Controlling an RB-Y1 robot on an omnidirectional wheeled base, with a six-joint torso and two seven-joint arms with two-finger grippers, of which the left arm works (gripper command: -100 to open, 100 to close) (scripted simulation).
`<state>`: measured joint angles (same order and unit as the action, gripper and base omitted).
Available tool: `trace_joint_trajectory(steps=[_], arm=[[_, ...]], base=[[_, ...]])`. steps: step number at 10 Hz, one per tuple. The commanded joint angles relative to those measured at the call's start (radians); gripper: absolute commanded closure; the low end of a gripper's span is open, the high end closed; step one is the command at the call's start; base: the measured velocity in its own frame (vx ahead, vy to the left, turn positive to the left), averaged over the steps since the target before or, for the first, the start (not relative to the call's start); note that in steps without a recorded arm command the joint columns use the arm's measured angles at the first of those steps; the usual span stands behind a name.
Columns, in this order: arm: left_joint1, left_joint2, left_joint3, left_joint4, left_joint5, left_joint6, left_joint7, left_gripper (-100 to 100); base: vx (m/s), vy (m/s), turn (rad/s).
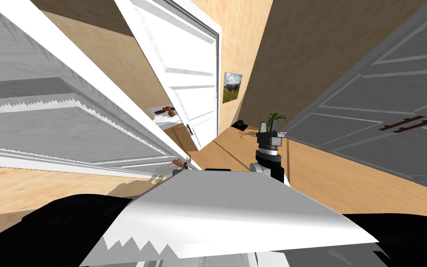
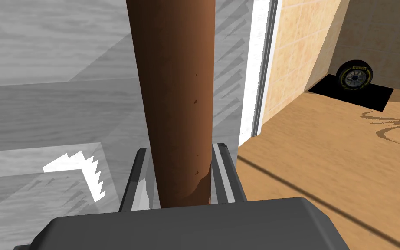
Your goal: Pull the door open
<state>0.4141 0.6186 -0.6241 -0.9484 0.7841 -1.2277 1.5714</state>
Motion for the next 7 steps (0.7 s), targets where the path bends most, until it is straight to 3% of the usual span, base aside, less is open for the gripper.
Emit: trace_joint_trajectory(steps=[1,5,7], arm=[[-0.006,0.007,-0.011,0.015,-0.007,-0.015,0.016,100],[-0.022,0.024,-0.031,0.044,-0.021,-0.04,0.048,100],[-0.027,0.024,-0.038,0.058,-0.025,-0.038,0.054,100]], base=[[-0.276,0.05,-0.141],[-0.261,0.024,-0.123],[-0.143,0.009,-0.066]])
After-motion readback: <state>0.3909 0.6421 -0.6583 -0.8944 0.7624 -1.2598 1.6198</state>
